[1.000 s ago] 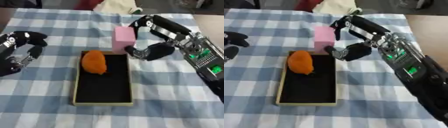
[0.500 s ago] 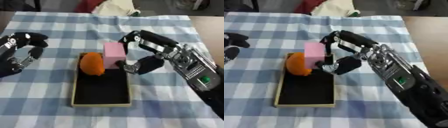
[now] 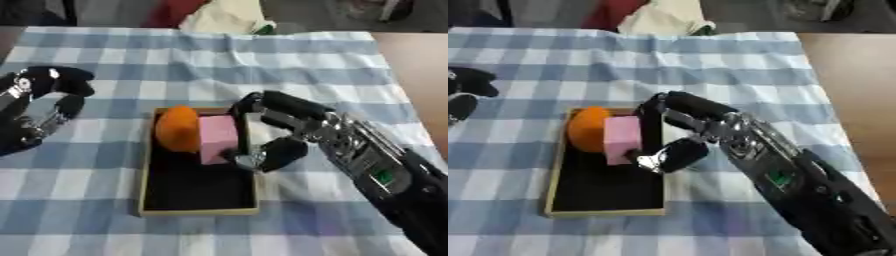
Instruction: Pick up objects on the table and place them in the box.
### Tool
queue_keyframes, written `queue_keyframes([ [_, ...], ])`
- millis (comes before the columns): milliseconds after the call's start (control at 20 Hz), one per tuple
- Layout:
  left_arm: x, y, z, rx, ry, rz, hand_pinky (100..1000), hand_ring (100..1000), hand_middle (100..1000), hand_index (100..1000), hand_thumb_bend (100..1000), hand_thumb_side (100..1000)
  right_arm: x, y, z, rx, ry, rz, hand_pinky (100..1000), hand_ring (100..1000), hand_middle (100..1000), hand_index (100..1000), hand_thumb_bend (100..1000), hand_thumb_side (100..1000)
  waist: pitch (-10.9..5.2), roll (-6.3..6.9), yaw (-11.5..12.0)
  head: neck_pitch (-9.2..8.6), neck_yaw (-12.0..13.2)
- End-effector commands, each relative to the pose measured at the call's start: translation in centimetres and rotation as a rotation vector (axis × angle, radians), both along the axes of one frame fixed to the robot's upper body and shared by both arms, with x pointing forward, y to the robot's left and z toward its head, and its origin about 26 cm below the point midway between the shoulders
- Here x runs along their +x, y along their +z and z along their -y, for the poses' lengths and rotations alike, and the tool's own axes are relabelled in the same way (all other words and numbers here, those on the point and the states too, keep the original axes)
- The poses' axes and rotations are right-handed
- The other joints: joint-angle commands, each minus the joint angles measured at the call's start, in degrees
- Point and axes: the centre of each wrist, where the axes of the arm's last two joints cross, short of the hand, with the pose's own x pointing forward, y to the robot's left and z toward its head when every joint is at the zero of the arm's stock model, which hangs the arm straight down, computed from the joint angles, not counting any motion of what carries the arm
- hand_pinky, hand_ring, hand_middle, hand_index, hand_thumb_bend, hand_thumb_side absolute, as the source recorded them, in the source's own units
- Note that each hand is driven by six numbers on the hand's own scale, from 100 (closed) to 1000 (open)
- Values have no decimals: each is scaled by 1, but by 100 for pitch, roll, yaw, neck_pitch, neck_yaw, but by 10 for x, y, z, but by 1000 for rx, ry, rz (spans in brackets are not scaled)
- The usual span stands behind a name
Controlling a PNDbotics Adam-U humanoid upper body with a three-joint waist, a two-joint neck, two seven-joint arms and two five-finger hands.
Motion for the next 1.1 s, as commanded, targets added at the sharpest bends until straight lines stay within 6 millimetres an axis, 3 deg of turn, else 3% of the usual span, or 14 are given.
queue_keyframes([
  [50,-1,9,-1,11,-3,24,821,742,656,850,269,813,0,1,-1,-28,12,19,846,740,503,664,117,545,-138,24,-18,13,-10],
  [300,-1,9,-1,13,-5,23,821,742,656,850,270,814,0,-4,-2,-53,18,9,847,743,510,672,123,549,-141,24,-31,24,-14],
  [350,-1,8,0,12,-6,19,822,743,657,851,273,820,0,-4,-1,-63,15,8,858,775,605,795,197,603,-144,22,-36,29,-13],
  [400,-1,8,0,14,-6,18,822,743,657,851,273,820,0,-4,-1,-74,13,8,858,775,605,795,197,603,-146,20,-42,33,-11],
  [500,-1,8,0,16,-7,18,823,743,658,852,277,821,0,-3,0,-99,11,13,873,811,728,905,291,662,-149,19,-48,43,-4],
  [600,-1,8,0,18,-8,19,823,744,658,852,278,821,-1,-1,1,-121,11,25,881,830,784,936,361,699,-151,20,-53,47,1],
  [650,-1,8,0,18,-8,19,823,744,659,852,278,823,-2,0,1,-133,11,31,893,856,850,967,459,751,-152,20,-57,50,4],
  [850,-1,8,-1,19,-7,16,824,744,659,853,279,824,-5,8,5,-173,-5,78,903,880,912,999,608,827,-159,20,-80,62,15],
  [1100,-2,7,-1,22,-7,15,824,745,660,853,281,825,-13,23,13,-181,-52,166,905,884,919,1000,676,858,-172,22,-112,75,37],
])
